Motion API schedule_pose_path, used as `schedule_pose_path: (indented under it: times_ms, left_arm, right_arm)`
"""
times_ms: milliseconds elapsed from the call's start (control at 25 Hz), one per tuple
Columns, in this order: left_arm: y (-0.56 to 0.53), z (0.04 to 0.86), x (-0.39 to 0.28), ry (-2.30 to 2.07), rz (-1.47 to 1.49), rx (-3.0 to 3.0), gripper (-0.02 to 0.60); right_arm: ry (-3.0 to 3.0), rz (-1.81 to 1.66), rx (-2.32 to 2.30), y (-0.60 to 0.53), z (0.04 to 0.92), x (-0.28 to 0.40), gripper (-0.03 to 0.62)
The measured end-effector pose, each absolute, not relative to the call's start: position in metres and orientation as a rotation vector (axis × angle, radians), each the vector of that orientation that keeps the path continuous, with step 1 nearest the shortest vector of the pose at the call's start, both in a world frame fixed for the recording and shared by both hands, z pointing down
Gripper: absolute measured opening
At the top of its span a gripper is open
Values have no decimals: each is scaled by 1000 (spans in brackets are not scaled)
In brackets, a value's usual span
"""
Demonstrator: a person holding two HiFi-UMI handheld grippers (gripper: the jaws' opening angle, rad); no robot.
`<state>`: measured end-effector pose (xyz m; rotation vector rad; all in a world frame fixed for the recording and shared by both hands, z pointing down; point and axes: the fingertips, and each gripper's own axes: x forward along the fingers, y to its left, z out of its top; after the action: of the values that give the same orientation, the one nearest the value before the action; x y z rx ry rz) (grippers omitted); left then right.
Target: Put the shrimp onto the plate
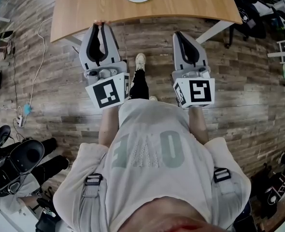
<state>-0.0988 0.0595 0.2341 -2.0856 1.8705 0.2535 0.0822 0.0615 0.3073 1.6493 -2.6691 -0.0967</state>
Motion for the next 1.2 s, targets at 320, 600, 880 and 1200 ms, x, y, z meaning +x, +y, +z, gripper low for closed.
schedule_pose_path:
  times_ms: [320,600,880,1200]
  left_arm:
    - [2,241,-102,1871,233,-2117,59]
    - [-53,237,-114,1883,242,-2153,60]
    - [-115,232,-125,1840,210,-2204,60]
    - [-212,234,-132,1773,184,-2266,60]
  right_arm:
    - [-2678,-117,1582,4,307,61,20]
    - [-2661,-113,1583,-53,299,49,20]
    - [-2657,-82,1573,-116,295,20,20]
    - [-2601,-55,1662,-199,291,18,20]
